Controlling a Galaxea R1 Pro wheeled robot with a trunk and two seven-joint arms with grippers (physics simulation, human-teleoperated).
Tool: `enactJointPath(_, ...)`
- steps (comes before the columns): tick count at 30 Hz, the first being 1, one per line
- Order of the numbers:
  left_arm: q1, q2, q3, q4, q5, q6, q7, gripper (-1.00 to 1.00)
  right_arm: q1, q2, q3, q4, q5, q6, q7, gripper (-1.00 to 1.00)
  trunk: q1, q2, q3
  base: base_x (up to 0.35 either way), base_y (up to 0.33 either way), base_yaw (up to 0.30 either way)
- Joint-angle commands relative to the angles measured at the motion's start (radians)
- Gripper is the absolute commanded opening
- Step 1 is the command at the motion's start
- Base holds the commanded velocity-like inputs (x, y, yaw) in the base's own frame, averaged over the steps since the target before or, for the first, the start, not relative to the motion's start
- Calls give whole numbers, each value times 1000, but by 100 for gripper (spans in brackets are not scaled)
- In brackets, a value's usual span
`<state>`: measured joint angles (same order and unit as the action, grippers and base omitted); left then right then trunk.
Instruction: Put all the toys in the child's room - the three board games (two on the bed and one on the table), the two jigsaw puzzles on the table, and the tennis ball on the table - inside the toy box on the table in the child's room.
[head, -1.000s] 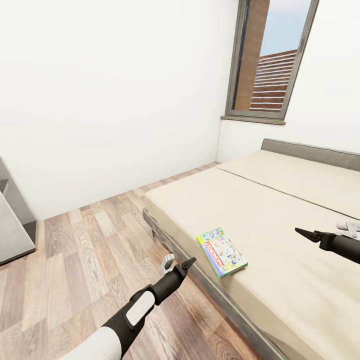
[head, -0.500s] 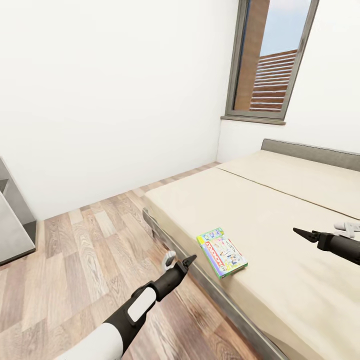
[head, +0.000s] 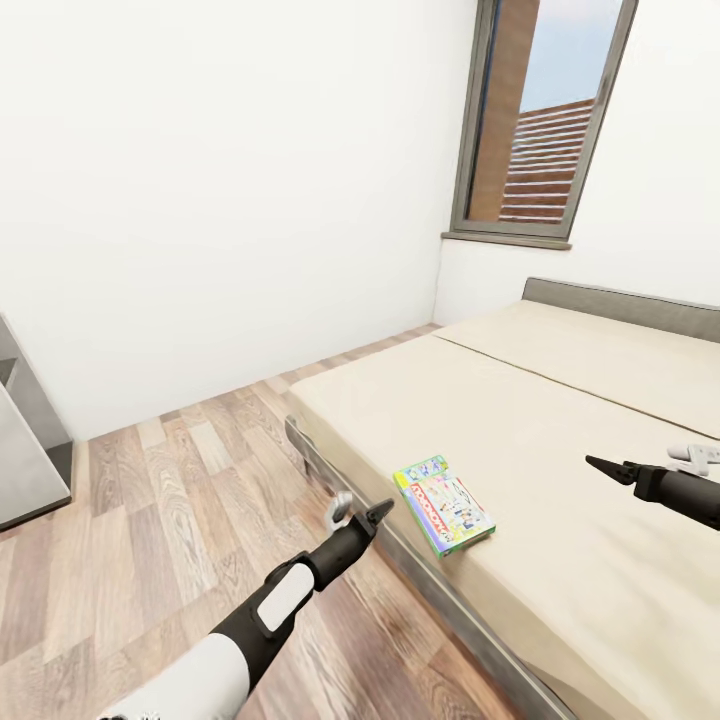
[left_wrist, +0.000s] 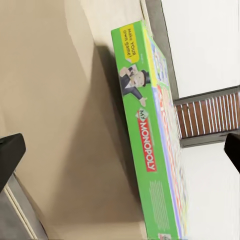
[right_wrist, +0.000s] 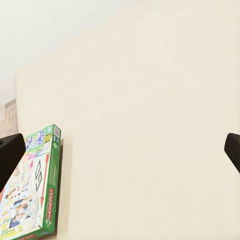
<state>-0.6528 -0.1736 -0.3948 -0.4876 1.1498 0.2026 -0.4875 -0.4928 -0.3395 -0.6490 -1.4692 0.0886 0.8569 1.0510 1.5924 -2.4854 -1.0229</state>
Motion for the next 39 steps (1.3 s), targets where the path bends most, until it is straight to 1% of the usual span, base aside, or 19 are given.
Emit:
enactJointPath(1,-5,0,-3,0,13,6,-1,100,-1,0,-2,-1,10,5,10,100,0,0,-1,0,0,0)
enactJointPath(10,-15,-1,-7,0,23,7,-4,100,-1,1,-1,-1,13,5,9,100,0,0,-1,0,0,0)
enactJointPath(25,-19,-1,-10,-10,28,8,-12,100,-1,2,-1,-1,15,5,9,100,0,0,-1,0,0,-12)
enactJointPath(39,-19,-1,-11,-12,31,11,-18,100,-1,1,-1,-1,16,5,9,100,0,0,4,0,0,-191)
